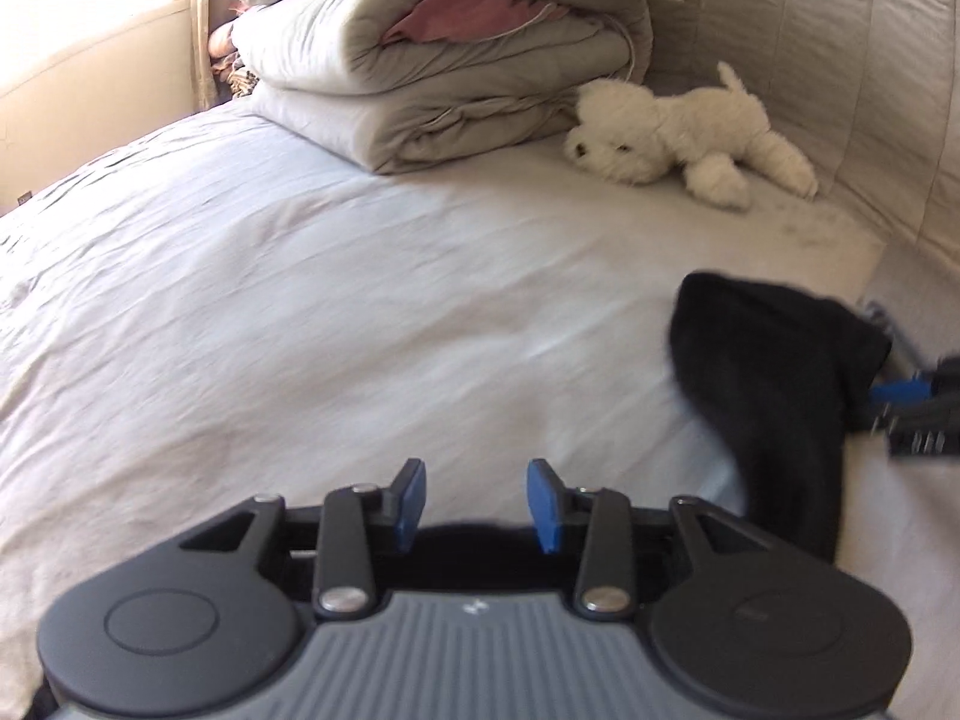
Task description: Fold clothes
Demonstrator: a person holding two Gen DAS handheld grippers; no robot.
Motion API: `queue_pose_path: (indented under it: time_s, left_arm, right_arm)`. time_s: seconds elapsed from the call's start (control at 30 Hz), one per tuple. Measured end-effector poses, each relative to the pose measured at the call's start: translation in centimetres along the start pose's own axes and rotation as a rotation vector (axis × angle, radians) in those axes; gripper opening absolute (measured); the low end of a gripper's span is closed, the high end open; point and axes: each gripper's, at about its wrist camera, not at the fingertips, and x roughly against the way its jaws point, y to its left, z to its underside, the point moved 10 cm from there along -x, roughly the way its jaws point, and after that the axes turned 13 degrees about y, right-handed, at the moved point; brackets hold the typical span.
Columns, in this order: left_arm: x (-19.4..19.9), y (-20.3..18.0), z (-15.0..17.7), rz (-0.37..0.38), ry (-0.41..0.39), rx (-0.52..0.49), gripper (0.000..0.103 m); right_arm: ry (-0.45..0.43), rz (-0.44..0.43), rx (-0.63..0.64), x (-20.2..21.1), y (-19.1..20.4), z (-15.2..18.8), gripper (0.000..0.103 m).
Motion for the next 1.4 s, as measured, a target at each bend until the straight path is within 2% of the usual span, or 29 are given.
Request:
queue_pose_path:
  time_s: [0.03, 0.07, 0.13, 0.27, 0.4, 0.5, 0.6, 0.77, 0.9, 1.03, 1.13, 1.2, 1.27, 1.4]
  left_arm:
    - [-0.1, 0.5, 0.3, 0.0, 0.0, 0.001, 0.039]
    - [-0.3, 0.8, 0.6, 0.005, 0.0, -0.001, 0.039]
    - [-0.6, 1.4, 1.2, 0.015, -0.001, -0.004, 0.039]
    - [-1.1, 1.5, 1.9, 0.074, -0.02, -0.004, 0.04]
    - [-1.4, 0.8, 2.4, 0.022, -0.032, -0.083, 0.04]
    - [-1.2, -0.1, 2.4, -0.031, -0.041, -0.148, 0.039]
    - [-0.9, -1.3, 2.2, -0.048, -0.055, -0.211, 0.039]
    - [-0.5, -2.3, 2.0, -0.029, -0.071, -0.29, 0.039]
    - [-1.3, -2.1, 1.7, -0.069, -0.054, -0.326, 0.039]
    - [-2.0, -1.5, 1.1, -0.049, -0.05, -0.276, 0.035]
    - [-2.4, -2.2, 1.3, 0.0, -0.032, -0.276, 0.007]
    - [-2.4, -2.6, 1.4, -0.027, -0.041, -0.272, 0.003]
    - [-2.0, -2.4, 1.3, -0.049, -0.068, -0.225, 0.002]
    - [-0.9, -1.5, 0.4, -0.168, -0.151, -0.145, 0.002]
  right_arm:
    - [-0.002, 0.011, 0.005, -0.1, -0.1, -0.2, 0.036]
    - [-0.002, 0.029, 0.013, 0.0, -0.3, -0.5, 0.02]
    - [0.003, 0.063, 0.022, 0.7, -0.8, -0.9, 0.005]
    - [-0.018, 0.183, 0.077, 4.0, -2.3, -2.3, 0.005]
    - [-0.034, 0.292, 0.147, 8.9, -4.1, -4.5, 0.005]
    - [-0.013, 0.325, 0.191, 12.1, -5.3, -5.5, 0.004]
    - [0.014, 0.344, 0.217, 14.5, -6.5, -6.2, 0.004]
    - [0.069, 0.383, 0.275, 16.1, -7.7, -6.8, 0.004]
    - [0.12, 0.421, 0.307, 15.6, -9.1, -7.0, 0.004]
    - [0.166, 0.441, 0.297, 13.4, -10.8, -7.2, 0.004]
    - [0.207, 0.457, 0.282, 10.7, -12.2, -7.3, 0.004]
    - [0.239, 0.467, 0.273, 8.7, -13.2, -7.2, 0.004]
    - [0.272, 0.48, 0.261, 6.5, -14.4, -7.2, 0.004]
    - [0.302, 0.467, 0.203, 3.5, -16.1, -7.5, 0.004]
